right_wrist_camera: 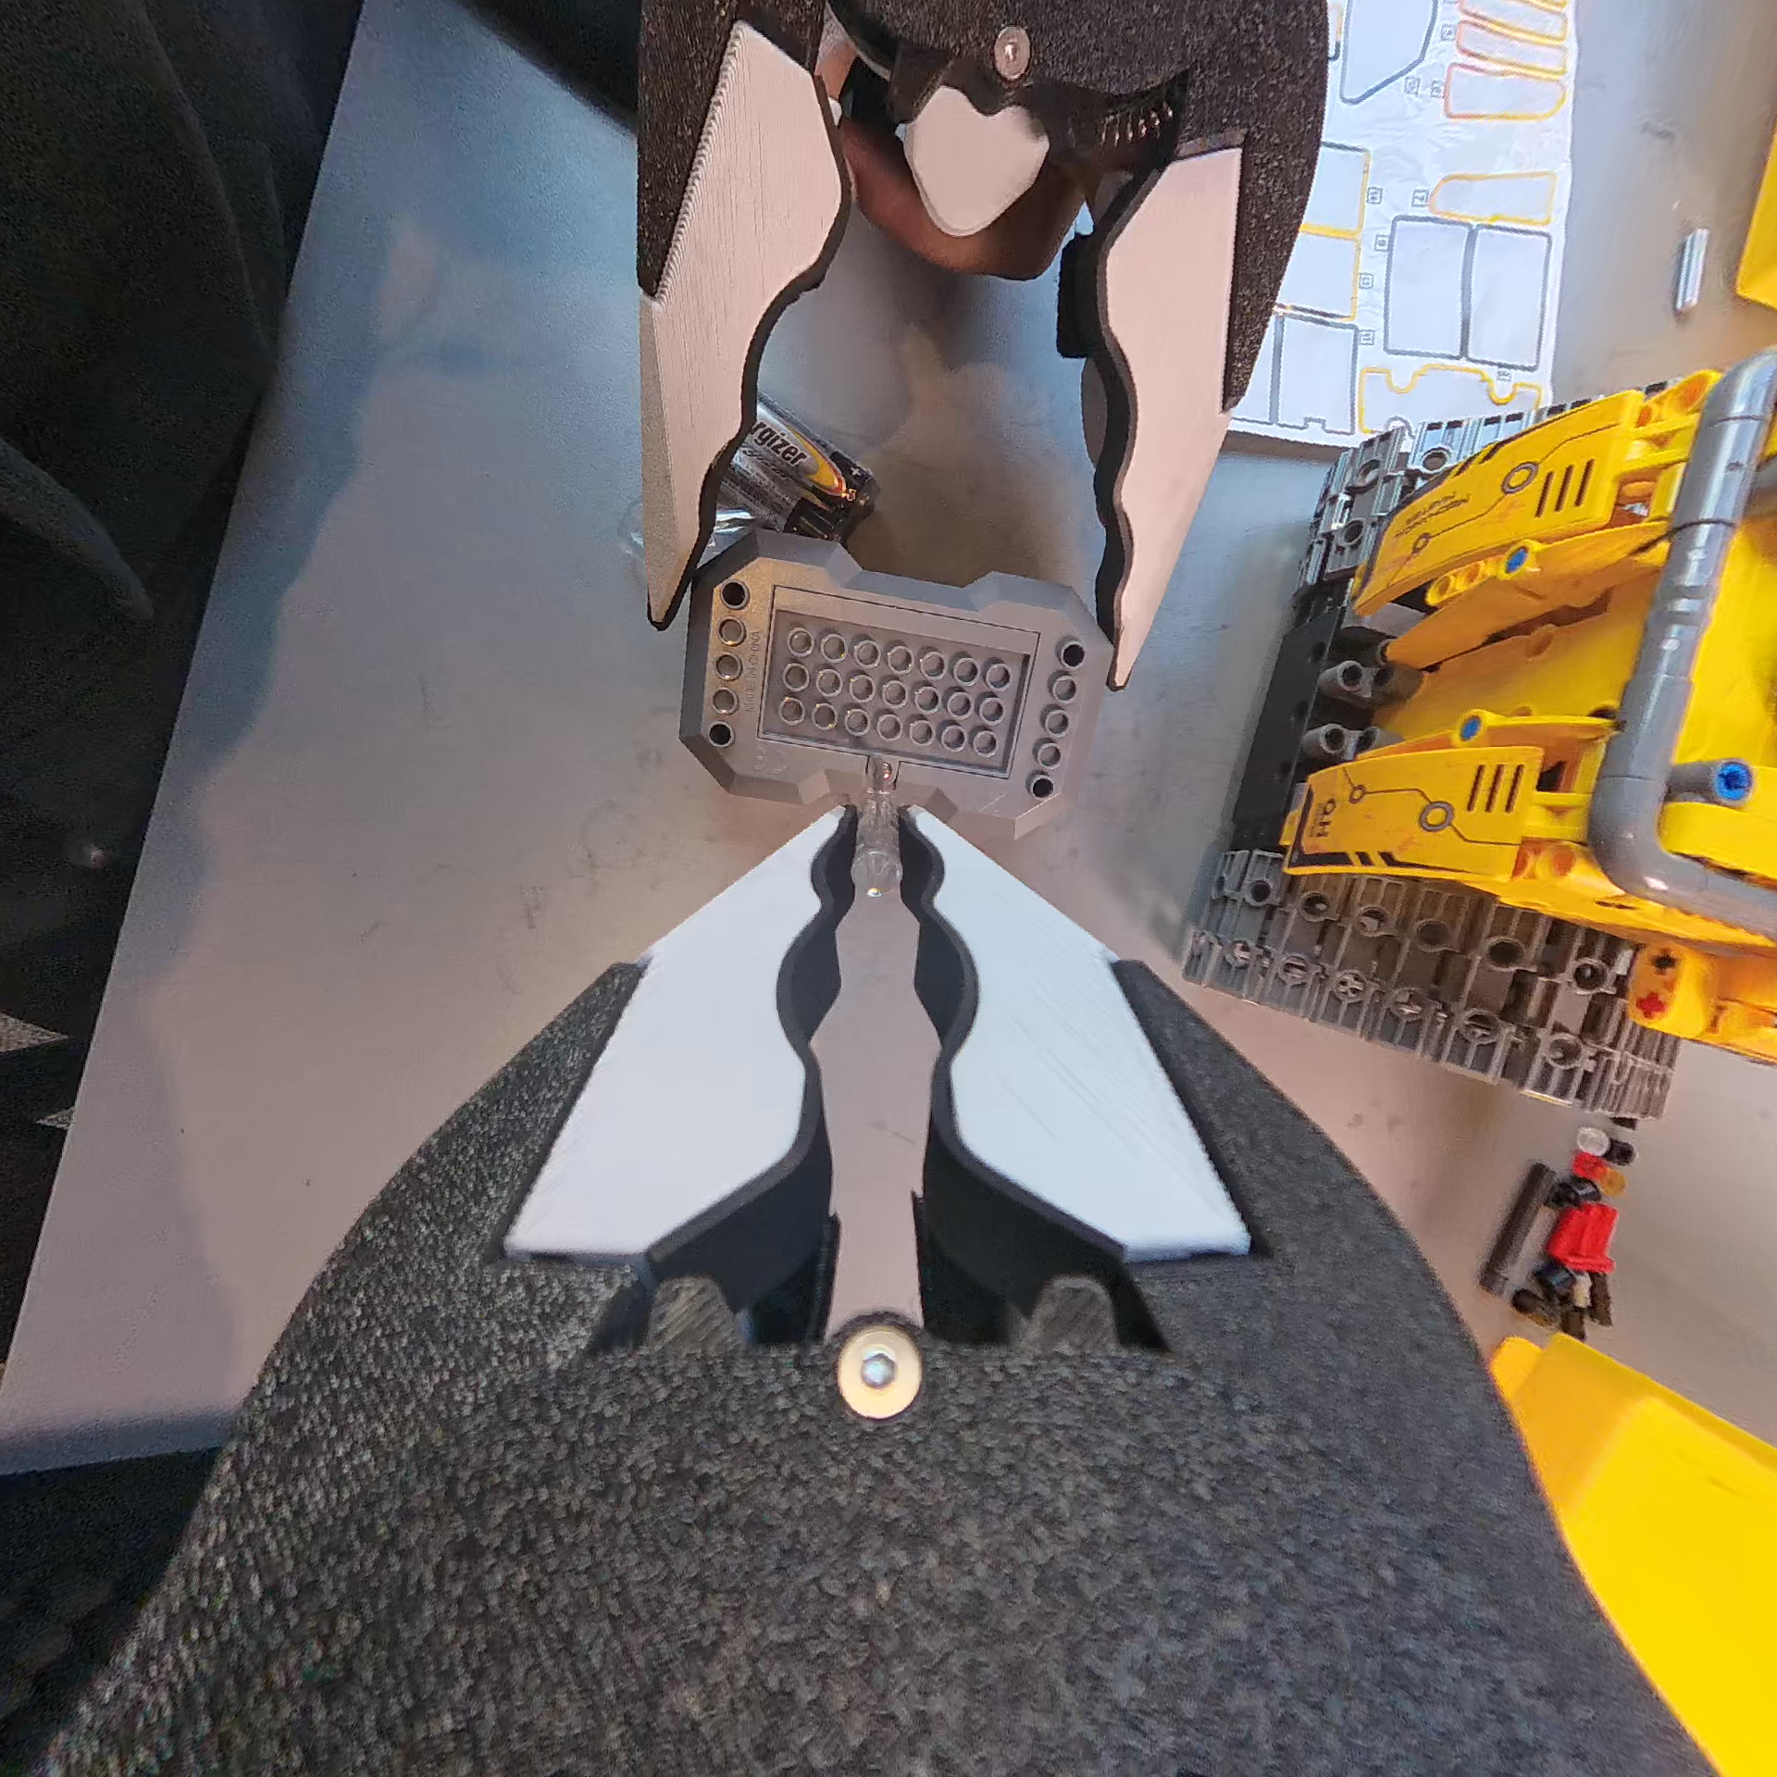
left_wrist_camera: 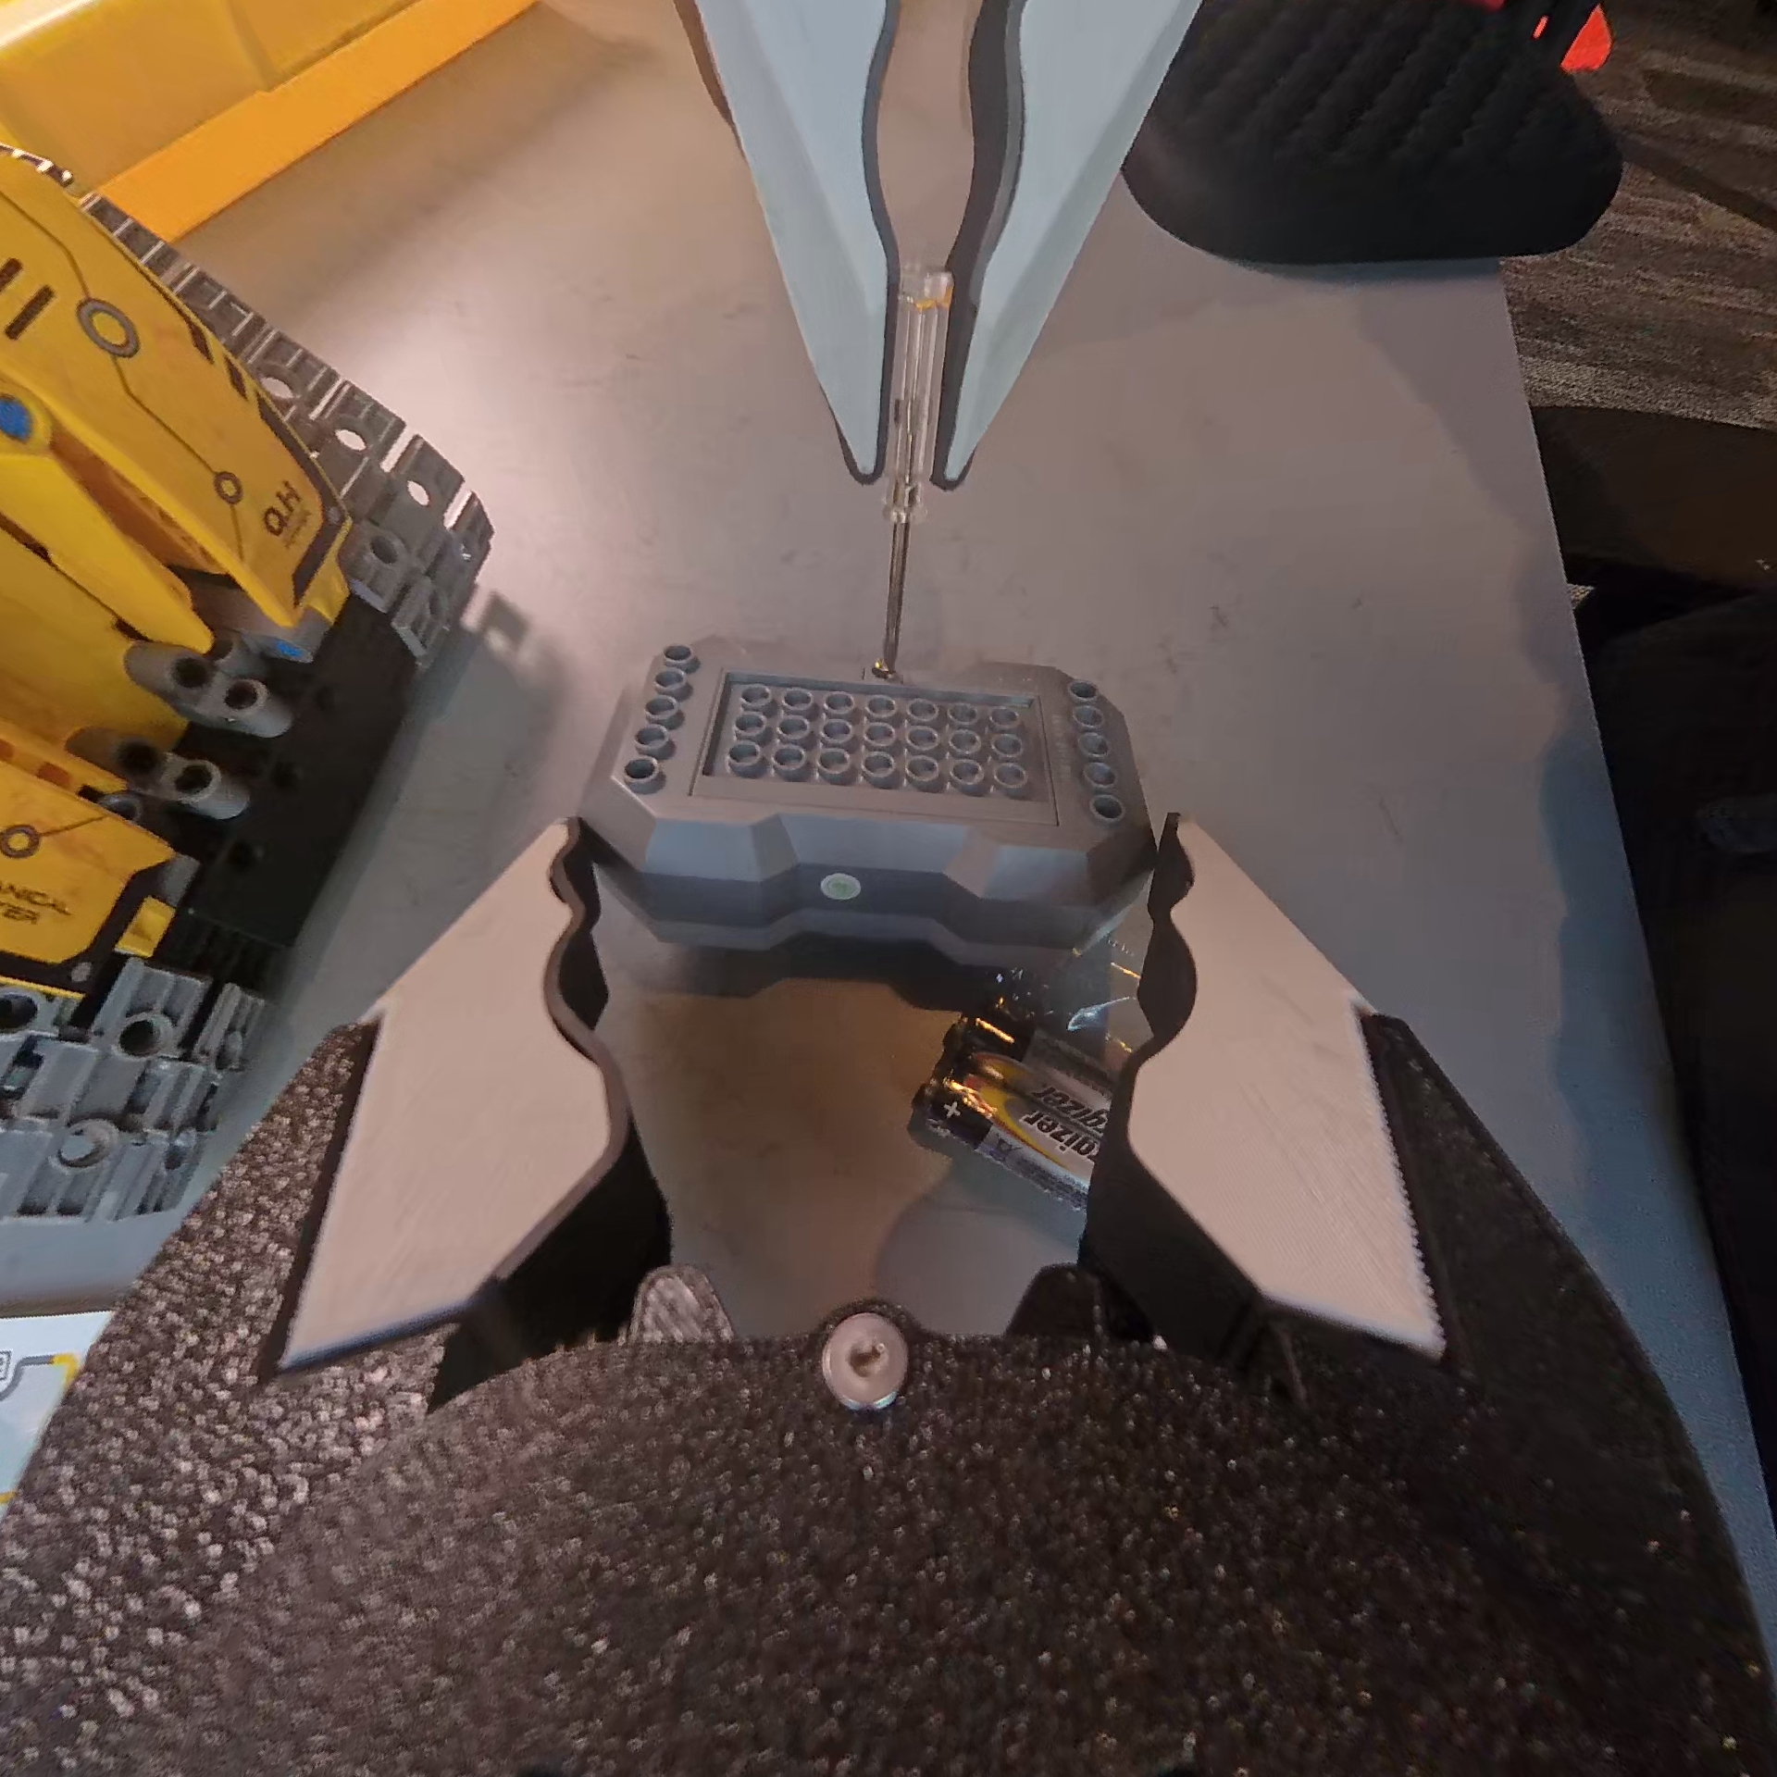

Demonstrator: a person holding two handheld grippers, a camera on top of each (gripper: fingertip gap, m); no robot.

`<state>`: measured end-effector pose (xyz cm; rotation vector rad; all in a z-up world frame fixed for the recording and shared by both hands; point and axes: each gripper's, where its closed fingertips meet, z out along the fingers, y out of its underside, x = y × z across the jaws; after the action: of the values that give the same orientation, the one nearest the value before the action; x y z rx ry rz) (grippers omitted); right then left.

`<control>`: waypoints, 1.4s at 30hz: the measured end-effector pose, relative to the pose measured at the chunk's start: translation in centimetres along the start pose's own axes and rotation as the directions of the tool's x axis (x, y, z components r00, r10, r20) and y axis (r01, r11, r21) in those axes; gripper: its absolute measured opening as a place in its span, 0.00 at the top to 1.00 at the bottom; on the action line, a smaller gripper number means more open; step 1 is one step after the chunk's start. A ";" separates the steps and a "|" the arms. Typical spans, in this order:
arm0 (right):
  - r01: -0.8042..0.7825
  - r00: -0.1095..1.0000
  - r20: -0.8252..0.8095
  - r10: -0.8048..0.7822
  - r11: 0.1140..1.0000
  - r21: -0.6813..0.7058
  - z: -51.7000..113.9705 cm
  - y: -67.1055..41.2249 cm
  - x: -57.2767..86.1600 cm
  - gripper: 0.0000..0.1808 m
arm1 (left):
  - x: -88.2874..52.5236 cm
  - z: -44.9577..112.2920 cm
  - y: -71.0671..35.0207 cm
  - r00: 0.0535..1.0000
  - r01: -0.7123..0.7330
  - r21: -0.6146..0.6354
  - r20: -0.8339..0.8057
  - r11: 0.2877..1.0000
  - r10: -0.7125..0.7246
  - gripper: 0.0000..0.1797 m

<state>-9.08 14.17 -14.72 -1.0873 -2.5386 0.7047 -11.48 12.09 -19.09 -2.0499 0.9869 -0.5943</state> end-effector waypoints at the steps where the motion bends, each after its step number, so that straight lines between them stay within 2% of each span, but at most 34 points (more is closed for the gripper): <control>1: 0.004 1.000 -0.001 -0.004 1.000 -0.005 0.0 0.0 0.1 0.96 | 0.0 0.0 0.0 1.000 0.000 0.000 0.000 1.000 0.000 0.37; 9: 0.030 0.999 0.012 -0.029 0.999 -0.044 0.1 0.0 0.1 0.96 | 0.0 0.0 0.0 1.000 0.001 0.000 0.000 1.000 -0.001 0.37; 16: 0.165 0.986 0.011 -0.165 0.977 -0.135 0.3 -0.1 0.0 0.96 | 0.0 0.0 -0.1 1.000 0.006 0.008 0.003 1.000 -0.006 0.37; 18: 0.095 0.995 0.002 -0.095 0.986 -0.136 0.4 -0.1 0.1 0.96 | 0.0 0.0 0.0 1.000 0.012 0.010 0.011 1.000 -0.013 0.37; 21: -0.173 0.985 -0.035 0.170 0.981 -0.083 0.4 0.0 0.3 0.96 | 0.0 -0.1 0.0 0.999 0.025 0.011 0.031 1.000 -0.025 0.37; 23: -0.466 0.884 -0.042 0.465 0.885 0.000 0.5 0.1 0.5 0.96 | -0.1 -0.1 0.0 0.998 0.033 0.007 0.047 0.999 -0.033 0.37; 25: -0.702 0.708 -0.011 0.706 0.705 0.106 0.5 0.3 0.7 0.96 | -0.1 -0.1 -0.1 0.997 0.039 0.008 0.059 0.999 -0.040 0.37; 28: -0.885 0.430 0.088 0.899 0.400 0.239 0.4 0.7 0.8 0.96 | -0.1 -0.1 0.0 0.997 0.046 -0.001 0.064 0.999 -0.046 0.37; 29: -0.909 0.364 0.125 0.923 0.324 0.262 0.4 0.9 0.8 0.96 | -0.1 -0.1 0.0 0.997 0.048 -0.002 0.064 0.999 -0.048 0.37; 30: -0.919 0.331 0.145 0.932 0.284 0.273 0.4 1.0 0.7 0.96 | -0.1 -0.1 0.0 0.997 0.051 -0.003 0.060 0.999 -0.050 0.37; 31: -0.916 0.337 0.148 0.930 0.287 0.281 0.3 1.0 0.6 0.96 | -0.1 0.0 0.1 0.997 0.056 -0.005 0.054 0.998 -0.056 0.37; 33: -0.873 0.443 0.191 0.876 0.374 0.312 -0.7 -0.6 0.8 0.96 | -0.2 -0.1 0.2 0.997 0.049 -0.008 0.059 0.999 -0.049 0.37; 34: -0.833 0.522 0.187 0.832 0.450 0.323 -1.3 -1.4 1.0 0.96 | -0.3 -0.2 0.3 0.997 0.051 -0.009 0.057 0.999 -0.051 0.37; 36: -0.648 0.743 0.068 0.666 0.691 0.320 -2.3 -2.3 1.3 0.96 | -0.3 -0.2 0.3 0.997 0.056 -0.009 0.053 0.998 -0.056 0.37; 37: -0.520 0.841 0.002 0.541 0.807 0.280 -2.4 -2.5 1.2 0.96 | -0.3 -0.2 0.4 0.997 0.053 -0.010 0.050 0.999 -0.052 0.37; 39: -0.253 0.961 -0.074 0.266 0.956 0.148 -1.9 -2.2 0.5 0.96 | -0.3 -0.3 0.4 0.998 0.045 -0.012 0.046 0.999 -0.045 0.37; 40: -0.131 0.987 -0.080 0.139 0.987 0.091 -1.5 -2.1 0.0 0.96 | -0.3 -0.3 0.4 0.998 0.040 -0.010 0.039 0.999 -0.040 0.37; 42: 0.008 0.999 -0.050 -0.007 0.999 0.034 -0.8 -1.9 -0.6 0.96 | 0.0 -0.4 0.4 0.999 0.029 -0.004 0.020 1.000 -0.029 0.37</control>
<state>-9.48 12.84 -13.10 -1.0702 -2.4782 0.7072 -11.89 11.80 -19.16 -2.0730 0.9491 -0.5857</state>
